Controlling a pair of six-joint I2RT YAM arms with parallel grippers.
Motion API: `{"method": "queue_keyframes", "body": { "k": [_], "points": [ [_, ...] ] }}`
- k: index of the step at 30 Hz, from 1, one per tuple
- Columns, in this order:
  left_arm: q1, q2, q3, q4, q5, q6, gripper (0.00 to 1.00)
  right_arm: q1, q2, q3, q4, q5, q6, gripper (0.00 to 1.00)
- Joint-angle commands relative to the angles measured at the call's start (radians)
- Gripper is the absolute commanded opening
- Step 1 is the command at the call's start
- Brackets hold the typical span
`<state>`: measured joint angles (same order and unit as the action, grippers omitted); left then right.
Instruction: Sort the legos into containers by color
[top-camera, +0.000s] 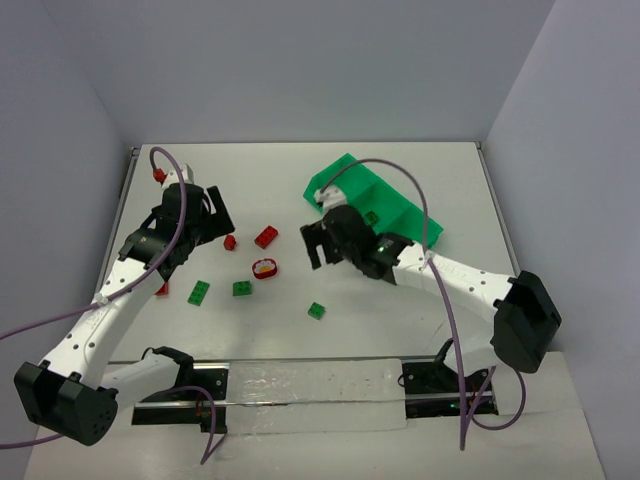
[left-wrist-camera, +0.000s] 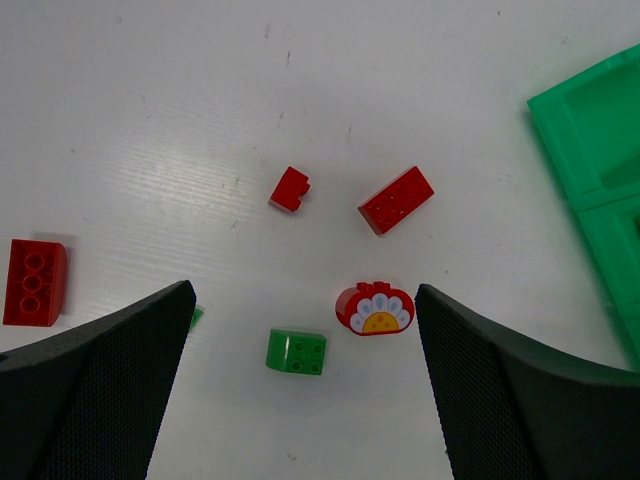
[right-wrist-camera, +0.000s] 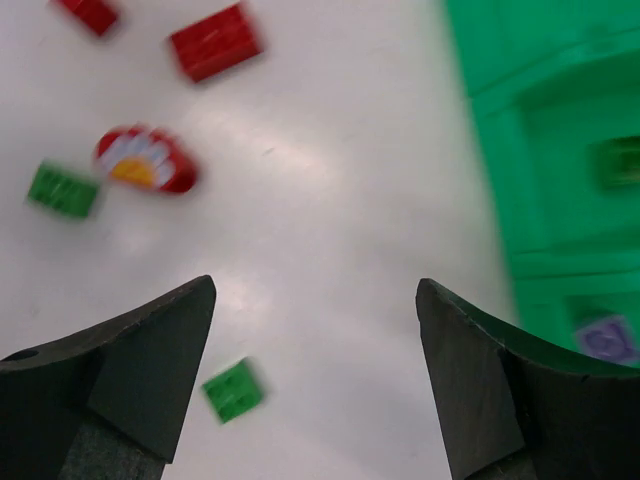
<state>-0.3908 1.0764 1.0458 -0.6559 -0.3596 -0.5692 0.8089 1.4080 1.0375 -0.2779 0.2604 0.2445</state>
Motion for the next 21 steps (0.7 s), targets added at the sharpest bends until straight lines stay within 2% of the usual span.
{"method": "queue_keyframes", "body": {
  "k": [1, 4, 7, 13, 15, 21],
  "points": [
    [-0.004, 0.005, 0.033, 0.006, -0.009, -0.008, 0.99, 0.119, 0.025, -0.091, -0.013, -0.089, -0.009, 0.89],
    [-0.005, 0.004, 0.029, 0.008, -0.009, -0.009, 0.99, 0.232, 0.082, -0.105, -0.037, -0.110, -0.017, 0.90],
    [-0.005, 0.001, 0.024, 0.011, -0.009, -0.008, 0.99, 0.280, 0.153, -0.109, -0.040, -0.083, -0.004, 0.90],
    [-0.005, -0.010, 0.025, 0.002, -0.013, -0.009, 0.99, 0.291, 0.207, -0.125, 0.012, -0.061, 0.007, 0.81],
    [-0.005, -0.016, 0.022, 0.003, -0.013, -0.009, 0.99, 0.290, 0.223, -0.128, 0.020, -0.061, 0.007, 0.74],
    [-0.005, -0.016, 0.023, -0.001, -0.015, -0.009, 0.99, 0.291, 0.258, -0.134, 0.027, -0.072, 0.012, 0.65]
  ]
}}
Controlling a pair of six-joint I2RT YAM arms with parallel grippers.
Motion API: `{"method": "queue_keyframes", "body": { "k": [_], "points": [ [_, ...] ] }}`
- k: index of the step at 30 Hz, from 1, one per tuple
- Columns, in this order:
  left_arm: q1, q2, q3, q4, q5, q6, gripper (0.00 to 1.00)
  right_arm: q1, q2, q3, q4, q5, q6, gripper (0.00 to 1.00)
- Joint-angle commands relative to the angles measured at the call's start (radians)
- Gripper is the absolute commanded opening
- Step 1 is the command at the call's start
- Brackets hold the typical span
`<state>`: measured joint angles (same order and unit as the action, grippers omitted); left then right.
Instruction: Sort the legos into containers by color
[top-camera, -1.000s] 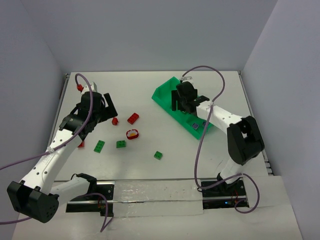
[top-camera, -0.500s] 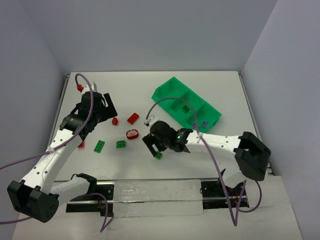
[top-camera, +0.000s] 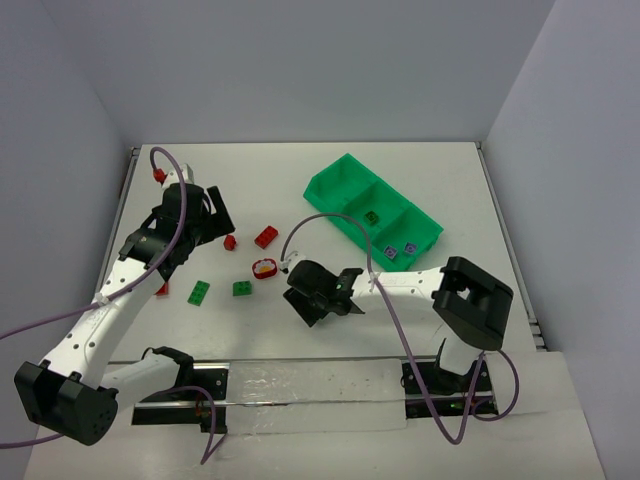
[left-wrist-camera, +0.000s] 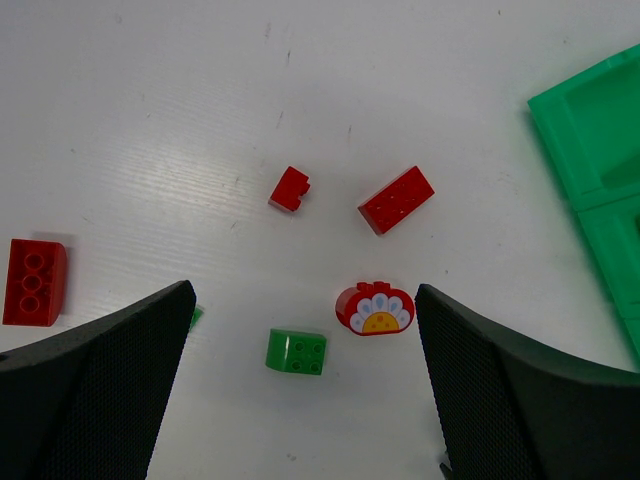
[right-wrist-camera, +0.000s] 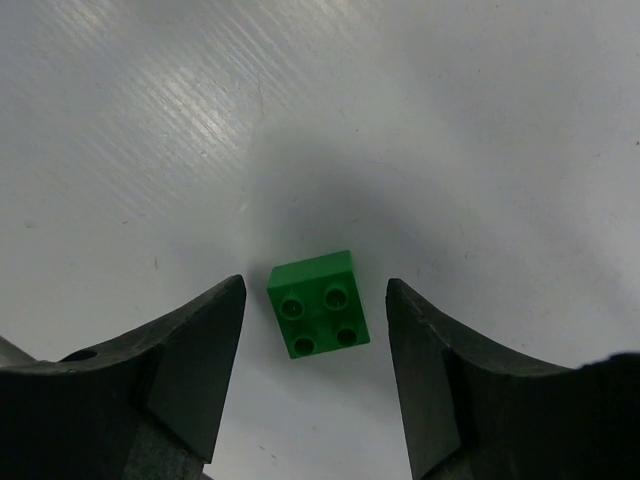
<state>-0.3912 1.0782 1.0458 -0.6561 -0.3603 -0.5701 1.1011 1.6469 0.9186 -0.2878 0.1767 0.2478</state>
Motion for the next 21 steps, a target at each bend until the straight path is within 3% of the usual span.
{"method": "queue_keyframes", "body": {
  "k": [1, 5, 11, 15, 21],
  "points": [
    [-0.005, -0.019, 0.022, 0.000, -0.014, -0.008, 0.99, -0.003, 0.020, -0.018, 0.038, 0.011, 0.009, 0.63],
    [-0.006, -0.023, 0.019, 0.005, -0.008, -0.010, 0.99, -0.002, -0.005, -0.027, 0.038, 0.032, 0.015, 0.52],
    [-0.005, -0.026, 0.020, 0.000, -0.008, -0.010, 0.99, -0.073, -0.111, -0.019, 0.053, 0.045, 0.045, 0.46],
    [-0.005, -0.028, 0.029, -0.013, -0.014, -0.007, 0.99, -0.260, -0.208, 0.010, 0.062, 0.042, 0.069, 0.41],
    [-0.005, -0.016, 0.024, -0.034, -0.034, -0.009, 0.99, -0.472, -0.199, 0.114, 0.023, 0.092, 0.096, 0.42]
  ]
}}
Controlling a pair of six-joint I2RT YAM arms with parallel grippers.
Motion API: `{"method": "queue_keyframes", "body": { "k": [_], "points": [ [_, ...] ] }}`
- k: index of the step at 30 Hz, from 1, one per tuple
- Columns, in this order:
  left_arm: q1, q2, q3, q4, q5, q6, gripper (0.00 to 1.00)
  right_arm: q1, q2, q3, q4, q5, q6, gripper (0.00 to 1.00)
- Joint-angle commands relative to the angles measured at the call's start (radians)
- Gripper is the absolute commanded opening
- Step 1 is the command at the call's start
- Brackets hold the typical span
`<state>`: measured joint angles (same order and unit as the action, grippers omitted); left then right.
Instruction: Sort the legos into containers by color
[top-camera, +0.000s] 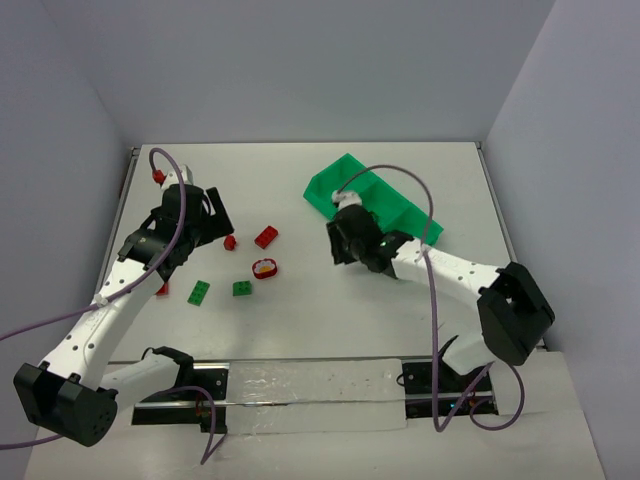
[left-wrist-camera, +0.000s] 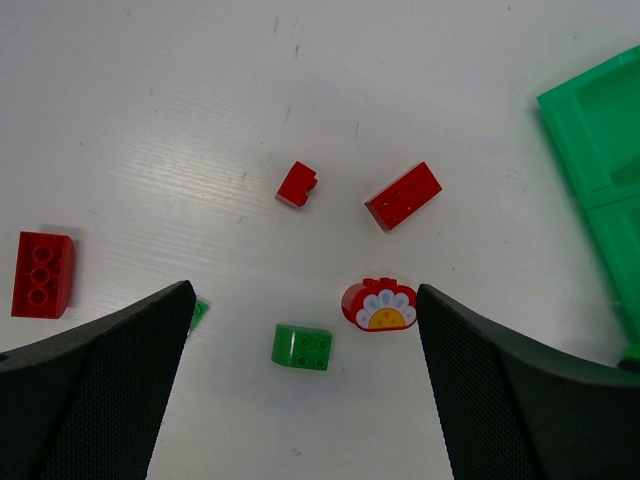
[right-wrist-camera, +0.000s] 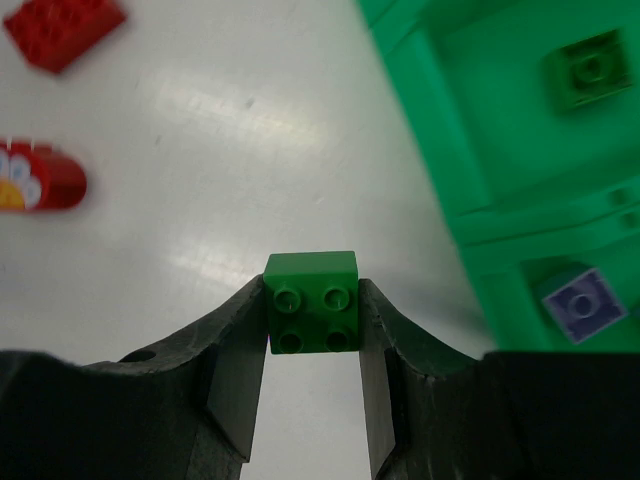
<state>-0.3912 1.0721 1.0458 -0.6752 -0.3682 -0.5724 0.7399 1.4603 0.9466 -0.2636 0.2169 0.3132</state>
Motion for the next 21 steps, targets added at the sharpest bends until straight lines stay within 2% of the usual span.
{"method": "queue_keyframes", "body": {
  "k": [1, 6, 10, 13, 15, 16, 21],
  "points": [
    [-0.005, -0.007, 0.018, -0.016, -0.026, -0.006, 0.99, -0.148, 0.002, 0.098, -0.004, 0.053, 0.034, 0.42],
    [-0.005, 0.006, 0.013, -0.037, -0.039, -0.004, 0.99, -0.269, 0.116, 0.213, -0.022, 0.027, 0.029, 0.43],
    [-0.005, 0.005, 0.019, -0.052, -0.037, 0.002, 0.99, -0.307, 0.200, 0.289, -0.034, 0.060, 0.011, 0.46],
    [-0.005, 0.003, 0.022, -0.064, -0.040, -0.001, 0.99, -0.320, 0.250, 0.334, -0.038, 0.090, 0.000, 0.61],
    [-0.005, 0.000, 0.020, -0.070, -0.040, -0.002, 0.99, -0.322, 0.267, 0.358, -0.043, 0.100, -0.006, 0.83],
    [-0.005, 0.000, 0.019, -0.072, -0.041, -0.003, 0.99, -0.322, 0.271, 0.372, -0.045, 0.097, -0.008, 0.86],
    [-0.005, 0.001, 0.007, -0.073, -0.041, -0.008, 0.99, -0.297, 0.218, 0.378, -0.044, 0.084, -0.027, 0.85]
  ]
}}
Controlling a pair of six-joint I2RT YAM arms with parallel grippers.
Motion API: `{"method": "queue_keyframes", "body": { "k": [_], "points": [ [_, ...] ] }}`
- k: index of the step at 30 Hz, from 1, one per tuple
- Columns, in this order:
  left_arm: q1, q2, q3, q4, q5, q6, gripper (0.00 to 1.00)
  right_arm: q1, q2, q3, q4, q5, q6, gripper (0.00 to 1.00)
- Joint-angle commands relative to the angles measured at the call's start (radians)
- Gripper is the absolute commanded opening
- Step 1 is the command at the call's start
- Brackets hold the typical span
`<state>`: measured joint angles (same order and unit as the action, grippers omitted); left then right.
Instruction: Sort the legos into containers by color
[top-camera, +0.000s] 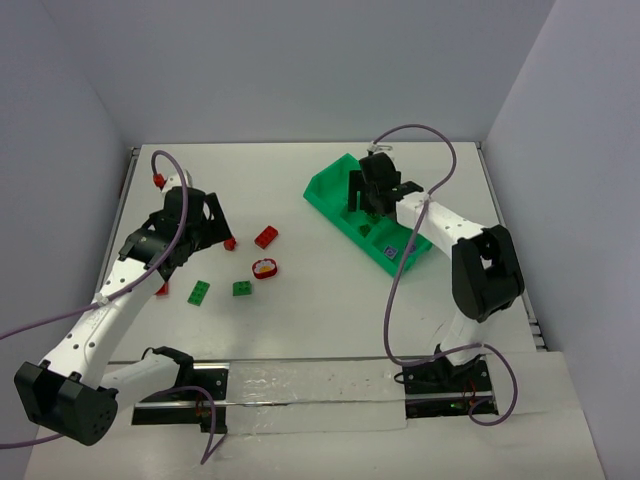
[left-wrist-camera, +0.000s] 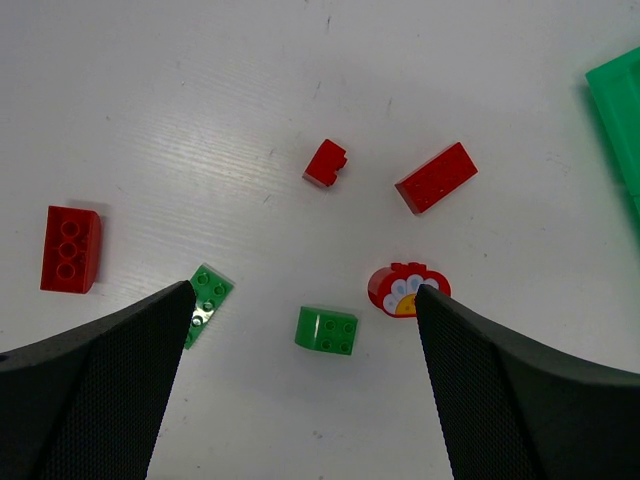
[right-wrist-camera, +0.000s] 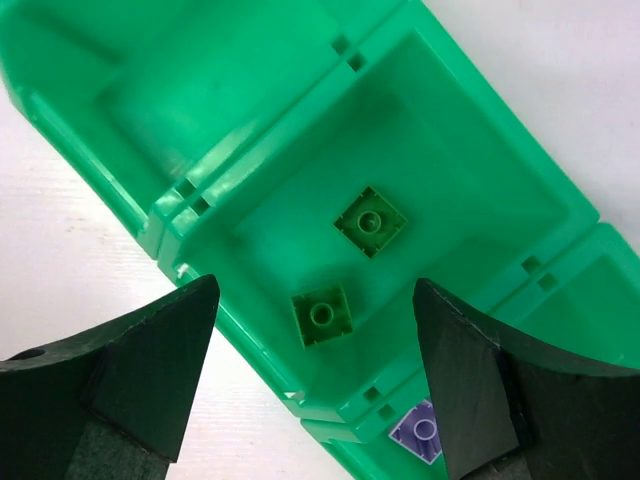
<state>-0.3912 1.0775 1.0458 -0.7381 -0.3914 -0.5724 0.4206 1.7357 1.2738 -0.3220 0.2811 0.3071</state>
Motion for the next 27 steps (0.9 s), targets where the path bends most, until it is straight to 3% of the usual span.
{"method": "queue_keyframes", "body": {
  "k": [1, 8, 14, 22, 27],
  "points": [
    [-0.005, -0.004, 0.005, -0.010, -0.017, -0.009, 0.99, 0.036, -0.073, 0.043, 0.020, 0.015, -0.027, 0.84],
    [-0.005, 0.025, -0.025, 0.015, -0.008, -0.029, 0.99, 0.267, -0.117, 0.021, 0.047, -0.005, -0.070, 0.83],
    [-0.001, 0.053, 0.022, -0.049, -0.092, -0.102, 0.99, 0.394, 0.029, 0.135, 0.001, -0.027, -0.002, 0.89],
    [0.006, 0.034, 0.100, -0.110, -0.138, -0.134, 0.99, 0.429, 0.319, 0.436, -0.144, -0.011, 0.223, 0.94],
    [0.012, 0.022, 0.098, -0.070, -0.078, -0.078, 0.99, 0.434, 0.384, 0.511, -0.154, -0.030, 0.285, 0.94]
  ]
}}
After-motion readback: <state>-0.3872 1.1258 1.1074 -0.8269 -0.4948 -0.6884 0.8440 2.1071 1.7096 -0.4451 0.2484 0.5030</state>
